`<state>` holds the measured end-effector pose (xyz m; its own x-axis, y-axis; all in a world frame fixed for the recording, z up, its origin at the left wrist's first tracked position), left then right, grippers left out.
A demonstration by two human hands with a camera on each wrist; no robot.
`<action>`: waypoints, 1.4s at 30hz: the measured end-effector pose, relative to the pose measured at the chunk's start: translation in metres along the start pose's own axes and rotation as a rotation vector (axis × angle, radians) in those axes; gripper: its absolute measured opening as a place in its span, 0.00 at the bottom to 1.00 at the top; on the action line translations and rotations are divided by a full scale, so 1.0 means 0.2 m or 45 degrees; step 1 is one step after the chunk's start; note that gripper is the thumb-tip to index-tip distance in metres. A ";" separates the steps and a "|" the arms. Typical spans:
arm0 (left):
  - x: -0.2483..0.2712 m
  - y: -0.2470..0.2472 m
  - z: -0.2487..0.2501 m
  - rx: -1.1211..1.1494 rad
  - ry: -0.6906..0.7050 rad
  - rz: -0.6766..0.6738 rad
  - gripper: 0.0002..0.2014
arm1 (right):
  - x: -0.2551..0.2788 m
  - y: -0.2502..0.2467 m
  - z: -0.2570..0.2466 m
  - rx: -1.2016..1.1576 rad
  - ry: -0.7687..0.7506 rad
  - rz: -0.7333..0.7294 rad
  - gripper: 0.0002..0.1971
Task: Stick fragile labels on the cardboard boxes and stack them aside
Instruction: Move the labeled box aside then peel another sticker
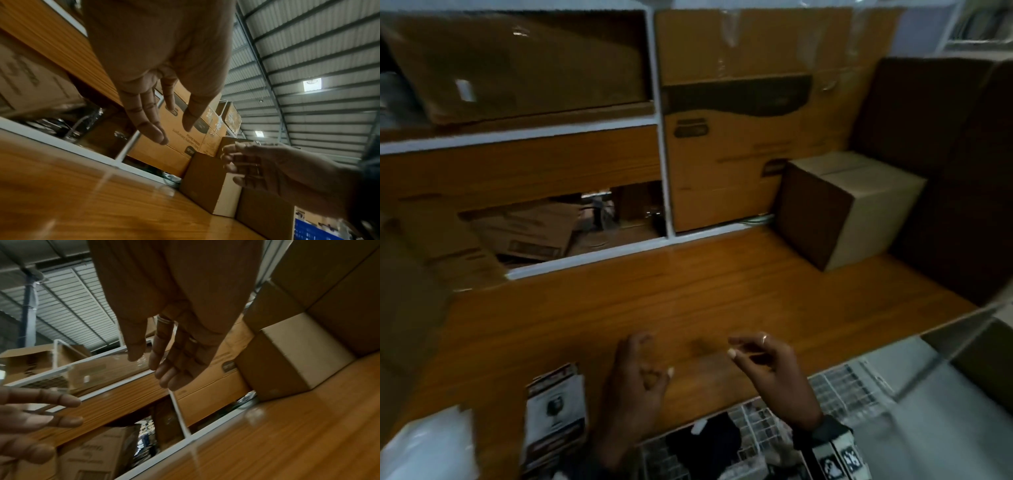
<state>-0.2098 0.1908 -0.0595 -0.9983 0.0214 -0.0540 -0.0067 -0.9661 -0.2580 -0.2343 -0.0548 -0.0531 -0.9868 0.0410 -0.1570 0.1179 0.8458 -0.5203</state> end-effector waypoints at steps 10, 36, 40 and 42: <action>-0.23 0.90 0.27 0.035 0.195 -0.204 0.28 | -0.01 -0.80 0.61 -0.013 0.258 0.344 0.16; -1.60 2.09 0.68 -0.068 0.640 -0.224 0.38 | -0.97 -1.82 1.10 0.385 0.147 0.569 0.38; -1.45 1.88 0.64 -0.061 0.619 -0.066 0.30 | -1.10 -1.89 1.13 0.601 0.045 0.396 0.61; -1.39 1.85 0.65 -0.110 0.615 -0.048 0.32 | -1.16 -1.86 1.13 0.479 -0.054 0.289 0.62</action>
<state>0.0579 -0.2056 -0.0152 -0.8566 0.1925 -0.4787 -0.0173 -0.9380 -0.3463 -0.0248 -0.4985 -0.0137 -0.9266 0.1753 -0.3328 0.3715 0.5648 -0.7368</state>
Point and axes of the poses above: each hand's wrist, its own x-axis away from the middle knuckle, its own y-axis out of the palm, z = x × y, the point moved 4 cm from there along -x, towards the middle knuckle, and after that the axes turned 15 degrees about x, right-handed, at the moved point
